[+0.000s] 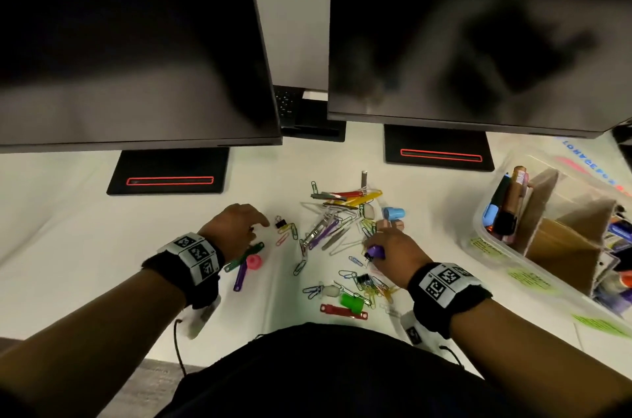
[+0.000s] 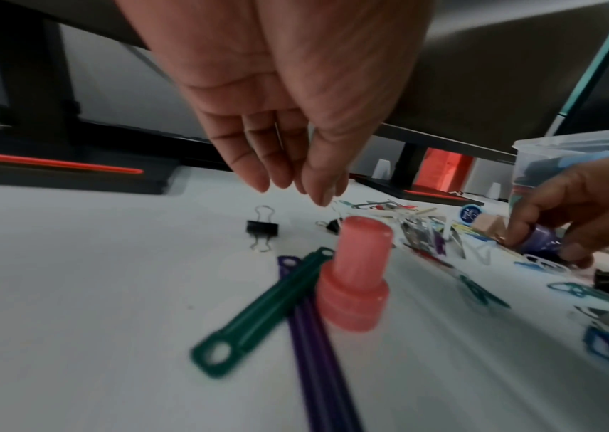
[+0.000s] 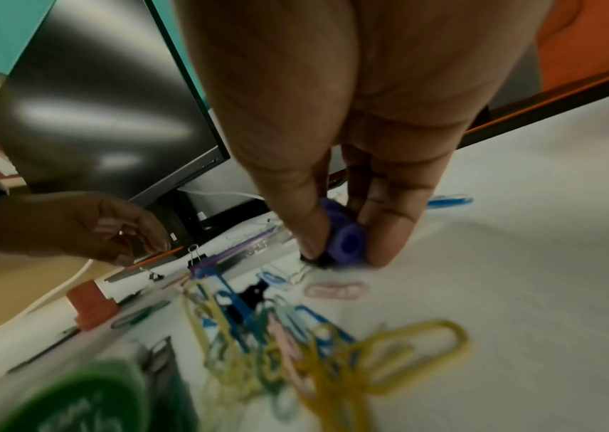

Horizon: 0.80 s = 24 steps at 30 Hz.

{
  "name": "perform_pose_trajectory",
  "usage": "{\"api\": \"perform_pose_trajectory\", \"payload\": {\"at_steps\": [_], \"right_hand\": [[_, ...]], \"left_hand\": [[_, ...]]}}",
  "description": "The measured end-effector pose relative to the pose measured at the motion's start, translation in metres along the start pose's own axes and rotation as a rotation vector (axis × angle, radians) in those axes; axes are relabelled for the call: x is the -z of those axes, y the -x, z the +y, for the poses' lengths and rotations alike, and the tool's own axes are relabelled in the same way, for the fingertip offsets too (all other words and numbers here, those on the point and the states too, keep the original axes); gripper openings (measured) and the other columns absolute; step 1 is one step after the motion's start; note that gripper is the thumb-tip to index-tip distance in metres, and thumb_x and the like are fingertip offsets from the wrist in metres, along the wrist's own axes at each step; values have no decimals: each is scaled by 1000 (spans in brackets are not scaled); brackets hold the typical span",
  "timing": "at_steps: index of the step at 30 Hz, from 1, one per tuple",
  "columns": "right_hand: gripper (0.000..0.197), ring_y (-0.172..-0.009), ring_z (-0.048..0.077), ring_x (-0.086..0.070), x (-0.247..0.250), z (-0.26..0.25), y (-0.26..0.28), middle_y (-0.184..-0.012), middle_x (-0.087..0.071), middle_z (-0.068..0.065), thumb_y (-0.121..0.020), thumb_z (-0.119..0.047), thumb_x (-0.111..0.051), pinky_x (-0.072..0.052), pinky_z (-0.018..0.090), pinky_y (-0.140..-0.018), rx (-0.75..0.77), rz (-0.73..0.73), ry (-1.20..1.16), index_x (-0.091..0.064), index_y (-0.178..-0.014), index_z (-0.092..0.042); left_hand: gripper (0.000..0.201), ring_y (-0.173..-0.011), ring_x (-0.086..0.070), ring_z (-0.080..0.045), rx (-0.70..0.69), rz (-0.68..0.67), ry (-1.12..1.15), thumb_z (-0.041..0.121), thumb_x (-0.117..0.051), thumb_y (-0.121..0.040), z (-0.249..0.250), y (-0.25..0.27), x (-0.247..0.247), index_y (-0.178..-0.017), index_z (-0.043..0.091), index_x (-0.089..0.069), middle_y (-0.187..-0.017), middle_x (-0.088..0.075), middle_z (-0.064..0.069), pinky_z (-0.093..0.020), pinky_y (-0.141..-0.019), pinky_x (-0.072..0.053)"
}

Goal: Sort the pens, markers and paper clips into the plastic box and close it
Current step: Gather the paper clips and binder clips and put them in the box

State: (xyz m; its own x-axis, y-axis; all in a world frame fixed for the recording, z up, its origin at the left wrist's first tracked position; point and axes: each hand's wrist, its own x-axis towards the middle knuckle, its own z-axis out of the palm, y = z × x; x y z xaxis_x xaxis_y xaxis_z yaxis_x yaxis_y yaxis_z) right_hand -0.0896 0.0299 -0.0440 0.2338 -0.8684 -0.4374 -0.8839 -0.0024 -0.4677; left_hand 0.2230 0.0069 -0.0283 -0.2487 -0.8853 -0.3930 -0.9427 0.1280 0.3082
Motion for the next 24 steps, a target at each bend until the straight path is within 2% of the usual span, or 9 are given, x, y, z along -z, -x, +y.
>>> {"api": "perform_pose_trajectory", "payload": {"at_steps": [3, 6, 8, 10, 12, 14, 17, 20, 24], "right_hand": [[27, -99, 27, -56, 7, -6, -4, -106, -61, 10, -79, -2, -58, -34, 19, -79, 4, 103, -54, -67, -103, -9], [17, -81, 25, -49, 17, -5, -9, -92, -49, 6, -76, -1, -56, -32, 20, -71, -95, 277, -97, -63, -91, -5], [13, -78, 26, -46, 24, -5, -14, -93, -45, 9, -78, 1, -55, -34, 23, -71, -165, 373, -140, -58, -91, -1], [15, -79, 26, -46, 30, -4, -17, -103, -46, 14, -80, 2, -56, -37, 25, -73, -223, 412, -190, -56, -95, 0], [24, -83, 25, -47, 35, -2, -20, -117, -44, 15, -80, 1, -60, -39, 26, -76, -261, 402, -216, -56, -103, -2], [38, -99, 29, -53, 38, -2, -22, -133, -36, 12, -82, 0, -59, -44, 27, -84, -283, 367, -232, -54, -118, -8], [52, -118, 30, -51, 36, 2, -24, -146, -25, 10, -88, -3, -53, -43, 29, -97, -253, 247, -142, -42, -138, -15], [54, -110, 24, -55, 31, 6, -23, -144, -29, 10, -91, 5, -43, -36, 17, -95, -202, 120, -81, -38, -141, -14], [51, -115, 30, -52, 24, 11, -19, -137, -37, 13, -91, 2, -40, -36, 24, -100, -187, 120, -76, -41, -140, -14]], "left_hand": [[32, -119, -50, -19, 67, 0, 35, 12, -53, -91, -13, 4, 6, -121, 22, -59, -123, -56, -1, -27, -102, -38], [31, -101, -56, -15, 116, -82, 65, 14, -58, -89, -23, 7, 8, -119, 22, -57, -116, -56, -2, -22, -89, -41], [28, -90, -52, -11, 131, -113, 83, 18, -59, -89, -24, 7, 7, -117, 22, -57, -112, -57, 0, -19, -83, -40], [25, -85, -50, -11, 117, -107, 94, 23, -57, -90, -21, 7, 4, -115, 21, -57, -110, -60, 0, -20, -80, -38], [27, -81, -52, -11, 90, -113, 126, 34, -58, -89, -15, 6, 3, -113, 22, -57, -105, -62, 3, -20, -79, -39], [39, -79, -54, -9, 76, -176, 185, 47, -67, -79, -7, 8, 5, -111, 27, -55, -97, -55, 11, -20, -76, -40], [55, -79, -49, -4, 7, -288, 124, 51, -75, -68, 5, 10, 4, -113, 30, -52, -97, -48, 12, -19, -76, -38], [46, -70, -40, 7, -90, -297, -10, 40, -71, -77, 11, 11, -3, -116, 24, -55, -102, -48, 6, -14, -71, -33], [27, -83, -45, -5, -126, -245, -34, 39, -63, -84, 20, 8, -9, -105, 23, -62, -95, -46, 11, -17, -77, -32]]}}
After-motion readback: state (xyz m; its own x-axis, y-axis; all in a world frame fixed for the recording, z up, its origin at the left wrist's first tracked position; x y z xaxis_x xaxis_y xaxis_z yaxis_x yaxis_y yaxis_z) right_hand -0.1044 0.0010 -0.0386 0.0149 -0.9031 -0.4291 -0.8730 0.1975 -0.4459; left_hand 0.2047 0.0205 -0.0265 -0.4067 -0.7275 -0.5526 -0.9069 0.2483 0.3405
